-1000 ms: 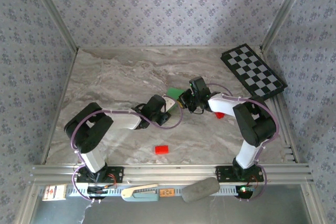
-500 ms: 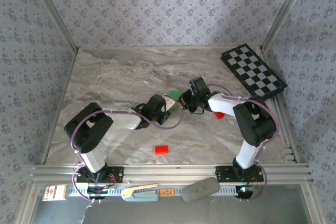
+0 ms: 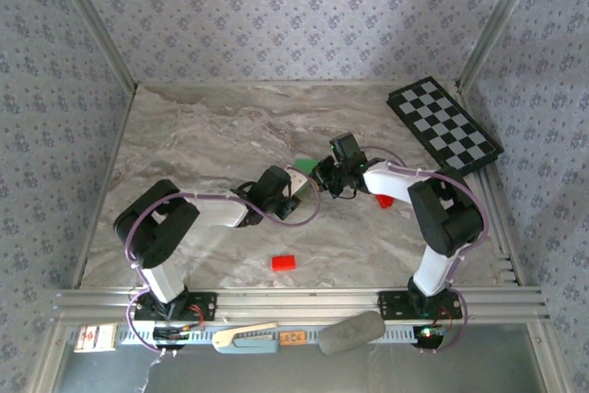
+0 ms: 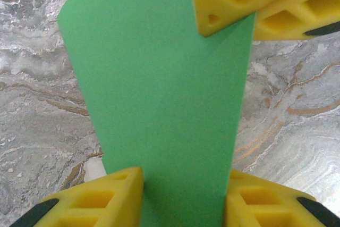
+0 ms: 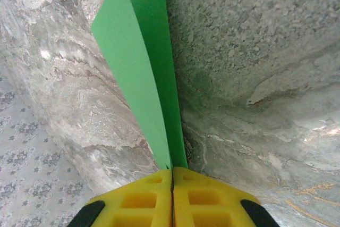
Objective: Fold a paper plane with a square sheet of paper (pick it up from the middle)
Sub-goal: Fold the wing for the fifth time at the center of the table.
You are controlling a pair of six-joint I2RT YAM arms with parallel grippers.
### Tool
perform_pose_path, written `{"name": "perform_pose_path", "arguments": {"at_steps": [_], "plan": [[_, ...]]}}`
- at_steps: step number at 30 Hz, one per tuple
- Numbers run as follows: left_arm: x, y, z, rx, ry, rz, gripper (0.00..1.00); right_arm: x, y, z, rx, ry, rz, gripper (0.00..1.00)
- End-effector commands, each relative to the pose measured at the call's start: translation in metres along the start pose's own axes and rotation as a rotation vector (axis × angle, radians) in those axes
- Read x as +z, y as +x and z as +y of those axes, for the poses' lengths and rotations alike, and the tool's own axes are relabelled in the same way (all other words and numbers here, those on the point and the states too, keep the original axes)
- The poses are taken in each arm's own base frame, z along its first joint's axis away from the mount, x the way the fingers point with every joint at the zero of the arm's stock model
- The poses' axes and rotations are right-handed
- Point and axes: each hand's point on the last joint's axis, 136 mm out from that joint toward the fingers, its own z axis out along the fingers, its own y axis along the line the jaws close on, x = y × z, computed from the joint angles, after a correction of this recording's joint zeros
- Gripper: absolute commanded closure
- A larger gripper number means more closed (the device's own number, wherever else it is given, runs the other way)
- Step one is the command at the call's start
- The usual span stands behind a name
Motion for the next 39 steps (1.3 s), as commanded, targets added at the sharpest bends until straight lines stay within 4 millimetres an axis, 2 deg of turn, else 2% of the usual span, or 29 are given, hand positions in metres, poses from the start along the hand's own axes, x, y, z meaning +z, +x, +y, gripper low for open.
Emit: {"name": "perform_pose_path", "arguments": {"at_steps": [1,10,14,22,39], "plan": [[-0.001,-0.003,-0.005,-0.010,0.022,-0.021,0.63,0.004,0.004,-0.004,0.007,0.038,0.021,0.90],[-0.002,-0.002,-0.006,-0.021,0.027,-0.017,0.63,0.007,0.006,-0.009,0.005,0.066,0.028,0.90],[-0.004,-0.003,-0.008,-0.033,0.038,-0.019,0.60,0.007,0.006,-0.010,0.002,0.078,0.030,0.90],[-0.015,-0.011,-0.006,-0.049,0.039,-0.031,0.58,0.007,0.005,-0.012,-0.002,0.092,0.023,0.90],[-0.009,0.007,-0.002,-0.045,0.009,0.022,0.68,0.006,0.006,-0.011,-0.002,0.091,0.026,0.88]]}}
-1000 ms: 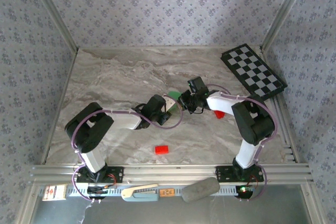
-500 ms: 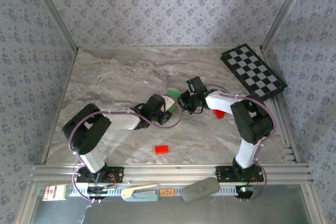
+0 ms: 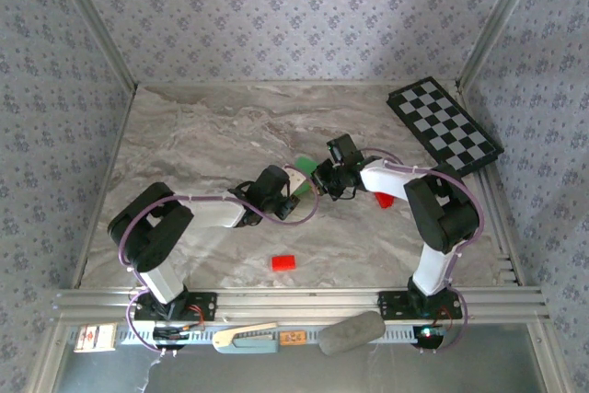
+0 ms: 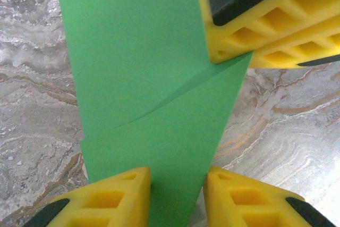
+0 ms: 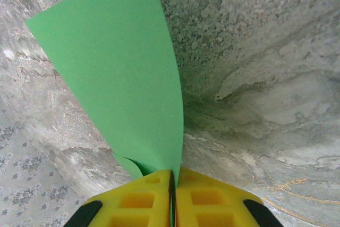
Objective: Fold a paper plane with a square sheet of paper (pick it up from the middle)
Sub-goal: Fold the wing for the fifth time at the center of the table.
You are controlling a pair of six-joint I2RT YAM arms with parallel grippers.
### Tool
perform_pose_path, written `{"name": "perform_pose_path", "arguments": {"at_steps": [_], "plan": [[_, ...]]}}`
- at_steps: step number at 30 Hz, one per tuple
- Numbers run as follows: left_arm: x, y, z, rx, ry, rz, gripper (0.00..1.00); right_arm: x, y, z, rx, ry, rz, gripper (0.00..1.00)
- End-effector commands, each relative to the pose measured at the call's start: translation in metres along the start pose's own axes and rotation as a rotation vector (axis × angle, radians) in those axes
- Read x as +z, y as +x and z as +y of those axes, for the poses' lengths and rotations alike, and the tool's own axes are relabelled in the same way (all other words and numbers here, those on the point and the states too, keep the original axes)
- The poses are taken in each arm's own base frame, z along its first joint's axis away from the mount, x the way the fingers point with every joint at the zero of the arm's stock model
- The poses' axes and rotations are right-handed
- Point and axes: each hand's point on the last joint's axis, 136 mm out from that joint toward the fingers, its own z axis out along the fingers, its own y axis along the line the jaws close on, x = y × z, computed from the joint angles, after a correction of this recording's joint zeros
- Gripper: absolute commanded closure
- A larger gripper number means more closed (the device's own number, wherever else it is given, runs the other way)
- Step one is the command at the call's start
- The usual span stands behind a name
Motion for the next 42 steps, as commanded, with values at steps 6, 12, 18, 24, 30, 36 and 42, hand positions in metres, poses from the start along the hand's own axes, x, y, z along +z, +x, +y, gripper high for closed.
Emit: {"name": "perform_pose_path", "arguments": {"at_steps": [6,12,18,24,30,36,42], "plan": [[0.000,0.010,0.002,0.021,-0.020,0.016,0.63,-0.003,0.000,0.000,-0.016,0.024,-0.004,0.89],[0.001,0.012,0.003,0.042,-0.029,0.019,0.63,-0.005,-0.002,0.003,-0.028,0.014,-0.017,0.94],[0.000,0.012,0.005,0.069,-0.036,0.020,0.61,-0.007,-0.002,0.006,-0.038,0.004,-0.021,0.98],[-0.001,0.014,0.004,0.086,-0.029,0.020,0.60,-0.011,-0.002,0.009,-0.039,-0.008,-0.023,0.99],[0.000,0.014,0.005,0.090,-0.037,0.020,0.62,-0.014,-0.001,0.013,-0.042,-0.021,-0.015,0.99],[0.001,0.014,0.006,0.096,-0.041,0.019,0.64,-0.016,-0.001,0.016,-0.041,-0.029,-0.017,0.99],[0.001,0.013,0.004,0.095,-0.034,0.015,0.71,-0.015,-0.001,0.016,-0.042,-0.026,-0.013,0.98]]}}
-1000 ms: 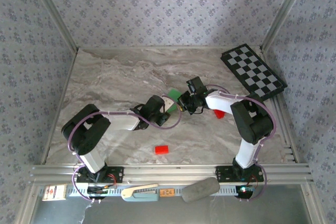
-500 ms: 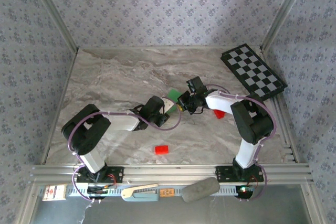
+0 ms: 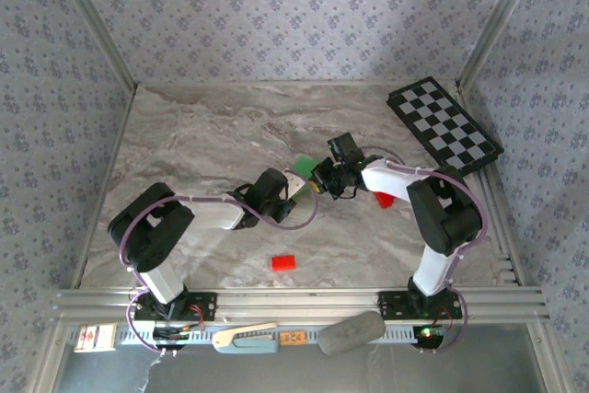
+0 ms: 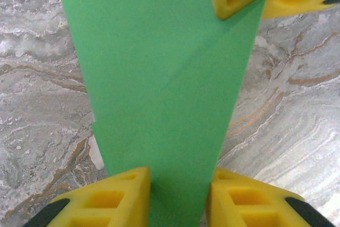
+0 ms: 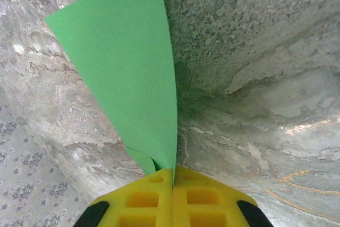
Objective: Fold a paper plane with a square sheet of paper (pick it up from the middle)
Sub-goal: Fold the wing for the fifth time at the center of the table.
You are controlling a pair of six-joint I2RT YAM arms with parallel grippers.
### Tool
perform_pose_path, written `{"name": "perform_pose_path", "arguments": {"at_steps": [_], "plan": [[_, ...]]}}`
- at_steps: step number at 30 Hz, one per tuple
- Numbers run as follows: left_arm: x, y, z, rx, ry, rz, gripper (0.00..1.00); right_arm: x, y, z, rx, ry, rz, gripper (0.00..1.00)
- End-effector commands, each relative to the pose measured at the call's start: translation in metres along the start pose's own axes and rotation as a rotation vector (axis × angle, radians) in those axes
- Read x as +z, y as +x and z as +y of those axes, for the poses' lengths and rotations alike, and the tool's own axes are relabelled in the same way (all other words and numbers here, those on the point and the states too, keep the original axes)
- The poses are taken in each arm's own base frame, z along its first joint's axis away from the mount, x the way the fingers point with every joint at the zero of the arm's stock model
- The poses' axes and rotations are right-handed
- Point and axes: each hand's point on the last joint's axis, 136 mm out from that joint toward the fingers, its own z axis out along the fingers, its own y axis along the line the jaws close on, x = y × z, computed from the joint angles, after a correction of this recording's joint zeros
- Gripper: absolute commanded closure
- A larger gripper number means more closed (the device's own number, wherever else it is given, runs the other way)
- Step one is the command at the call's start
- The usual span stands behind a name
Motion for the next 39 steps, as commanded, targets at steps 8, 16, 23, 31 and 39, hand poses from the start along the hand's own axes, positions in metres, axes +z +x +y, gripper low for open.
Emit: {"name": "perform_pose_path", "arguments": {"at_steps": [8,16,23,31,39], "plan": [[0.002,0.003,-0.003,-0.001,0.011,0.001,0.84,-0.008,0.000,0.010,-0.017,-0.013,0.003,0.84],[0.001,0.001,-0.002,-0.037,0.042,-0.005,0.92,-0.015,-0.004,0.011,-0.044,0.005,-0.018,0.56],[-0.002,0.002,0.000,-0.088,0.090,-0.008,0.96,-0.030,-0.019,0.015,-0.102,0.015,-0.077,0.38],[-0.007,-0.003,0.000,-0.189,0.206,-0.014,1.00,-0.043,-0.034,0.009,-0.134,0.018,-0.132,0.34],[-0.012,-0.013,0.010,-0.371,0.292,-0.015,1.00,-0.049,-0.042,0.019,-0.288,-0.048,-0.140,0.33]]}}
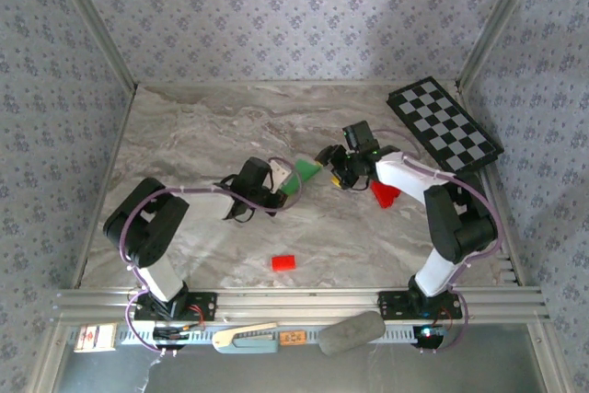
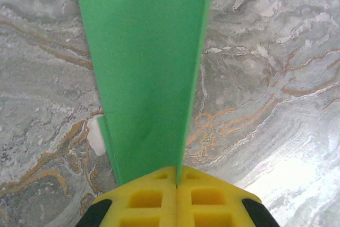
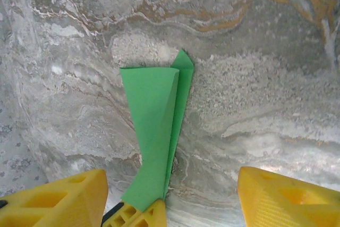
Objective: Fold a paper plane with a square sheet of paper (pick it up from the middle)
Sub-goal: Fold the wing for the fifth time at the center of the table.
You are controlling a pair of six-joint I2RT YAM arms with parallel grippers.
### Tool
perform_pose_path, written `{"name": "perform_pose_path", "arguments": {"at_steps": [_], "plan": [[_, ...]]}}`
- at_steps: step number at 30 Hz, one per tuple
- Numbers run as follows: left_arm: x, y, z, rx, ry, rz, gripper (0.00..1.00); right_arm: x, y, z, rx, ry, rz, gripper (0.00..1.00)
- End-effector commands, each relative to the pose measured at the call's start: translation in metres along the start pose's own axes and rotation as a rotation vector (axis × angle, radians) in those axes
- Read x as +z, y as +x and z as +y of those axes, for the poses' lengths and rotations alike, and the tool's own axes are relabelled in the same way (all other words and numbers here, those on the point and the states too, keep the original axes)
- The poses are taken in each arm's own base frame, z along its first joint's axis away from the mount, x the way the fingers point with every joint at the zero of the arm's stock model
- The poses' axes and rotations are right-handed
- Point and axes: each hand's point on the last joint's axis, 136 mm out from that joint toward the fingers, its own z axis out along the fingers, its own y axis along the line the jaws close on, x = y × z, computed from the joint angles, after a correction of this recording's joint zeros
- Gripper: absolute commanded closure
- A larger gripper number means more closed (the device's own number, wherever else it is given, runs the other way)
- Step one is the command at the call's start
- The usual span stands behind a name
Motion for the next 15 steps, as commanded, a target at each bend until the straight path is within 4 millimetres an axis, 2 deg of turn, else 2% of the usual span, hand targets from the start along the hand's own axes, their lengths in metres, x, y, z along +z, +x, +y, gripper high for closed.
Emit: {"name": "perform_pose_path", "arguments": {"at_steps": [1,8,15], "plan": [[-0.011,-0.019,-0.008,-0.130,0.102,-0.026,1.00,-0.007,-0.004,0.006,-0.123,-0.053,-0.011,0.33],[-0.009,-0.023,-0.002,-0.370,0.210,-0.010,1.00,0.004,-0.002,0.012,-0.303,-0.140,0.013,0.34],[-0.010,-0.031,0.000,-0.528,0.295,-0.017,1.00,0.020,0.003,0.016,-0.392,-0.185,0.047,0.37]]}}
